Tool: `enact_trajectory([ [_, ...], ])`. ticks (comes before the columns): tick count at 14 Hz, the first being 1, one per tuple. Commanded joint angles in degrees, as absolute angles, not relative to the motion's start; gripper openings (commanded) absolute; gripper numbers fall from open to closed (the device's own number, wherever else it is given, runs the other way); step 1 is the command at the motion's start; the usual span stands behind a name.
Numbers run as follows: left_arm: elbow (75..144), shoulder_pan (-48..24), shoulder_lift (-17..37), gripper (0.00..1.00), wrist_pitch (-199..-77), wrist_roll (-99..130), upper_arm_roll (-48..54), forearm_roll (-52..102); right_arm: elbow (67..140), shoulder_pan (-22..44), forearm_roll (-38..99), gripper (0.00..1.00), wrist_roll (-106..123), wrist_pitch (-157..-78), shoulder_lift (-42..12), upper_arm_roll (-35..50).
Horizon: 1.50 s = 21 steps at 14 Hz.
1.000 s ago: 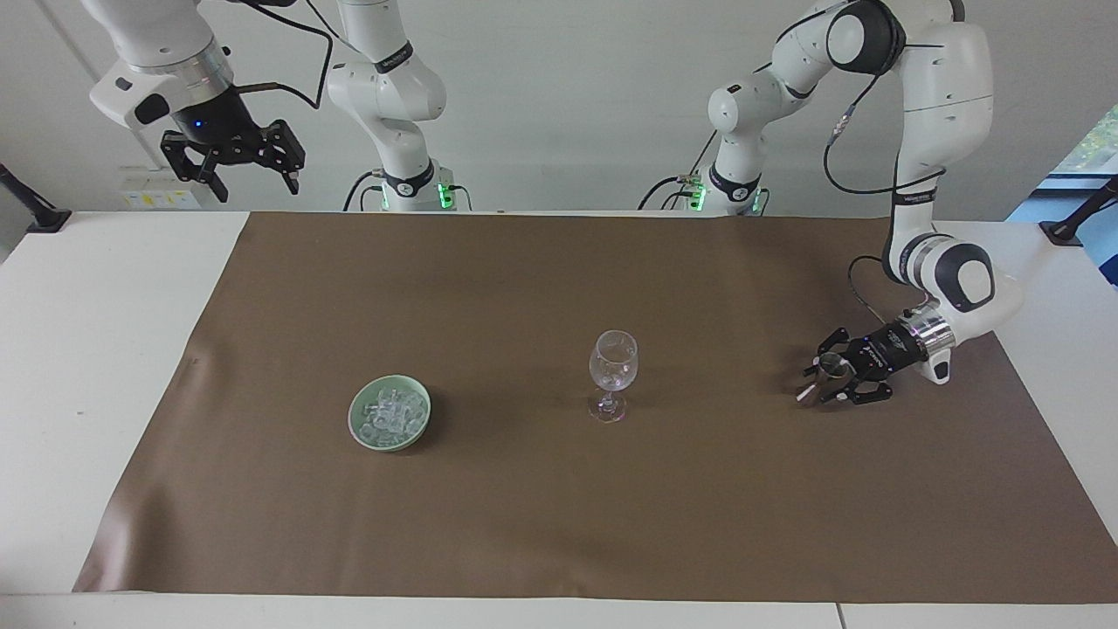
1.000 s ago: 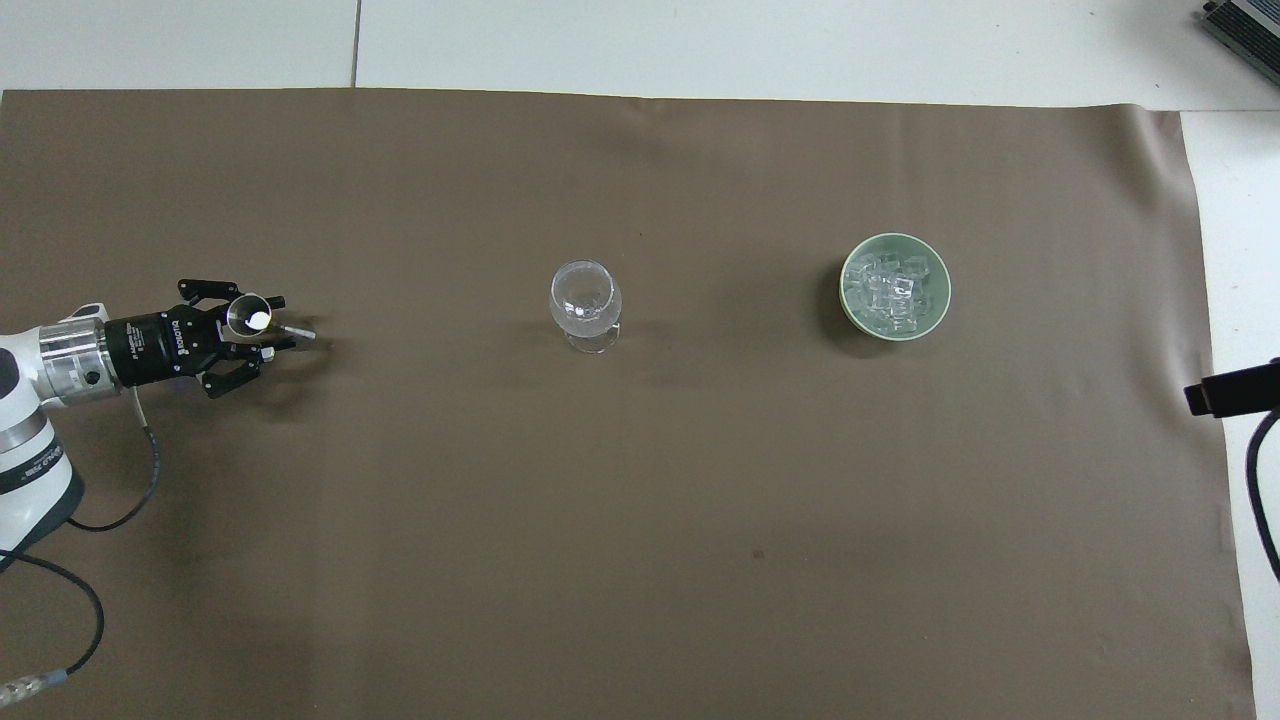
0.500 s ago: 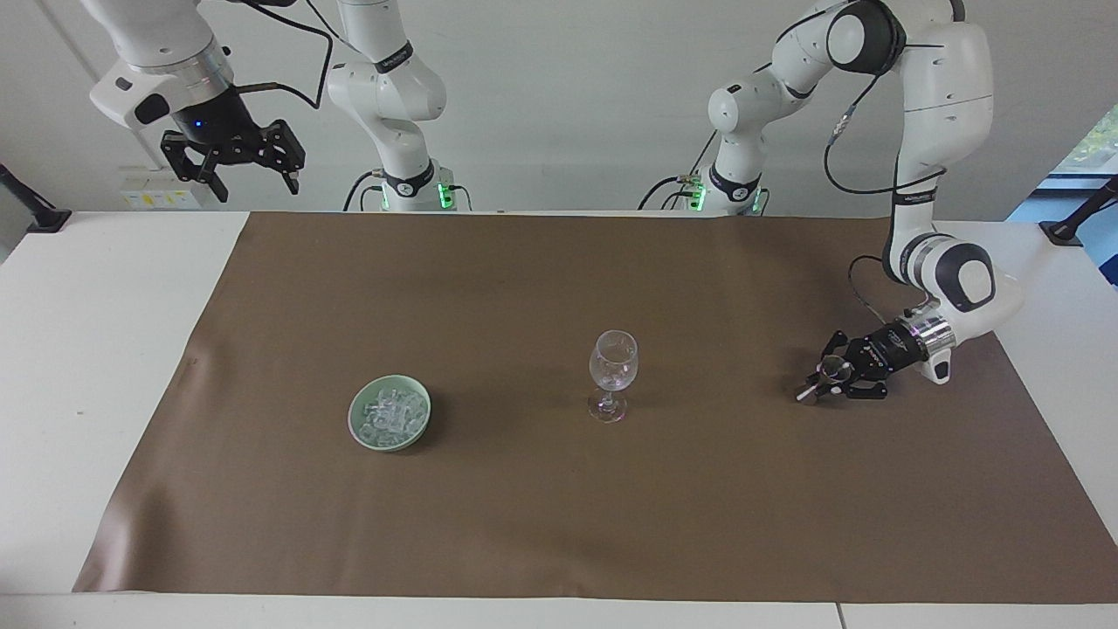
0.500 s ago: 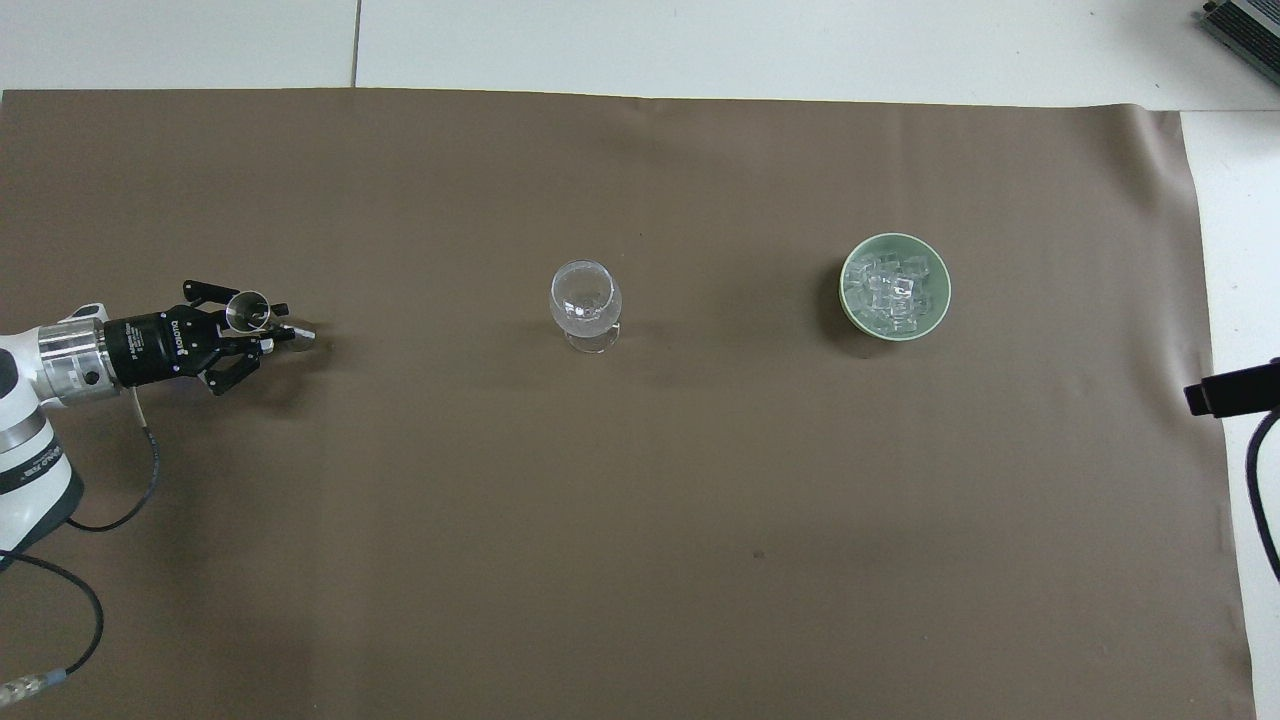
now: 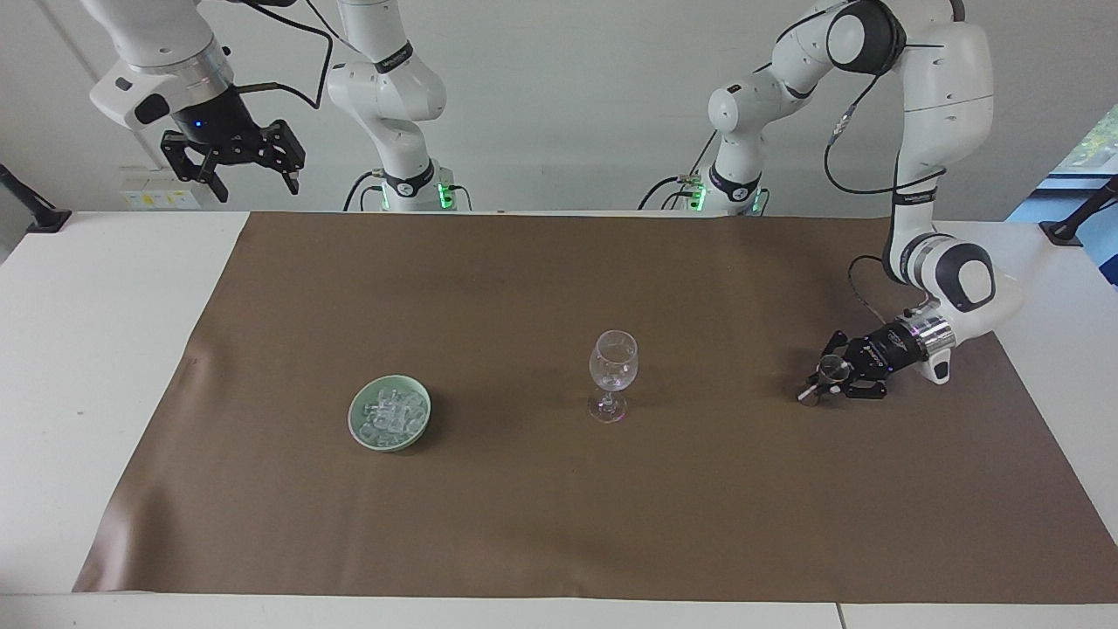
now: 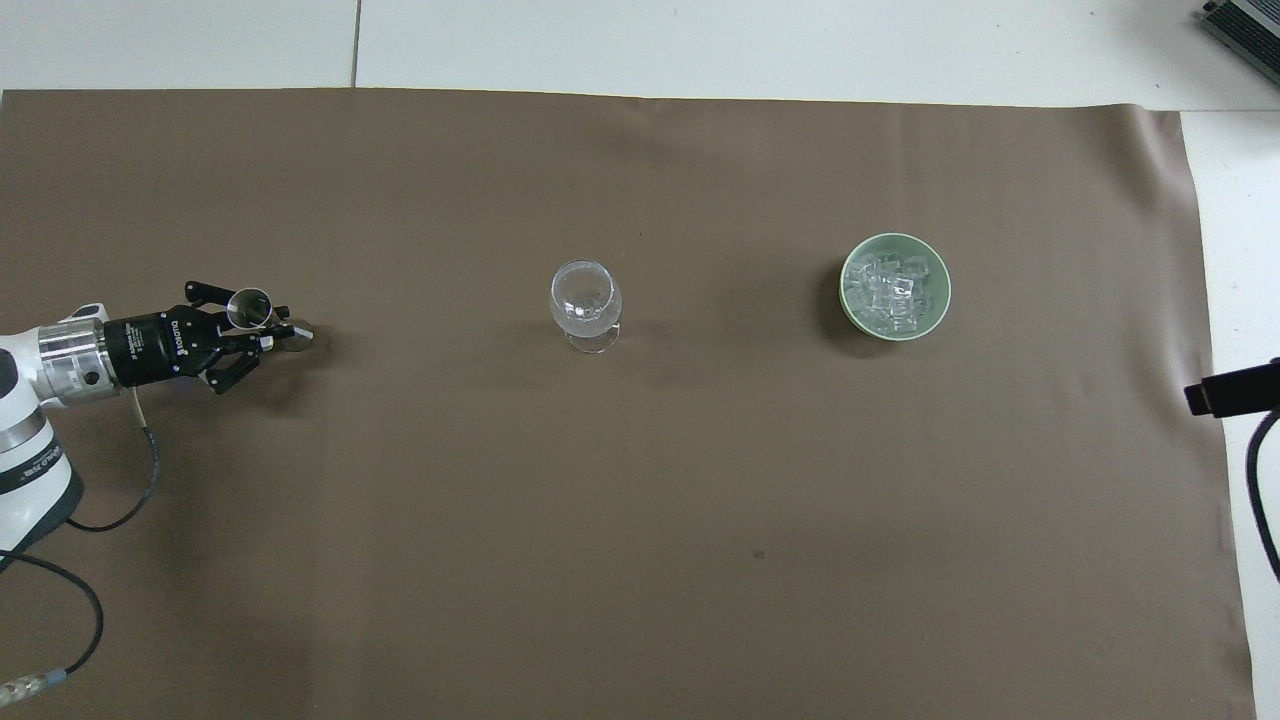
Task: Pour wine and add ice with both arms
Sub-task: 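Lift the metal cup with the left gripper and carry it to the glass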
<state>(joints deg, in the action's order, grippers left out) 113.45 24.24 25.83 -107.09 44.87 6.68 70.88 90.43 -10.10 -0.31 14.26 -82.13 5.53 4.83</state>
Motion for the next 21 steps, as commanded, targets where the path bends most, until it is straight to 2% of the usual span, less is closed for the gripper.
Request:
enact_trajectory([
  [1, 113.03, 23.56, 25.40, 0.00, -105.47, 44.21, 6.15, 72.07, 90.35, -10.37, 0.09, 1.00, 15.29, -82.00, 5.80, 4.92],
  [5, 112.24, 21.89, 23.83, 0.00, -105.64, 44.91, 6.33, 71.72, 90.35, -10.37, 0.00, 1.00, 15.29, -82.00, 5.71, 4.92],
  [7, 112.50, 20.40, 21.02, 0.00, -106.08, 46.74, 6.24, 71.63, 90.35, -10.37, 0.00, 1.00, 15.29, -82.00, 5.71, 4.92],
  [14, 113.37, 12.32, 13.63, 0.00, -108.36, 55.36, 6.15, 71.54, 90.35, -10.37, 0.00, 1.00, 15.29, -82.00, 5.71, 4.92],
  [21, 113.64, 5.20, 9.76, 0.00, -113.89, 62.13, 6.06, 71.28, 90.35, -10.37, 0.00, 1.00, 15.29, -82.00, 5.80, 4.92],
])
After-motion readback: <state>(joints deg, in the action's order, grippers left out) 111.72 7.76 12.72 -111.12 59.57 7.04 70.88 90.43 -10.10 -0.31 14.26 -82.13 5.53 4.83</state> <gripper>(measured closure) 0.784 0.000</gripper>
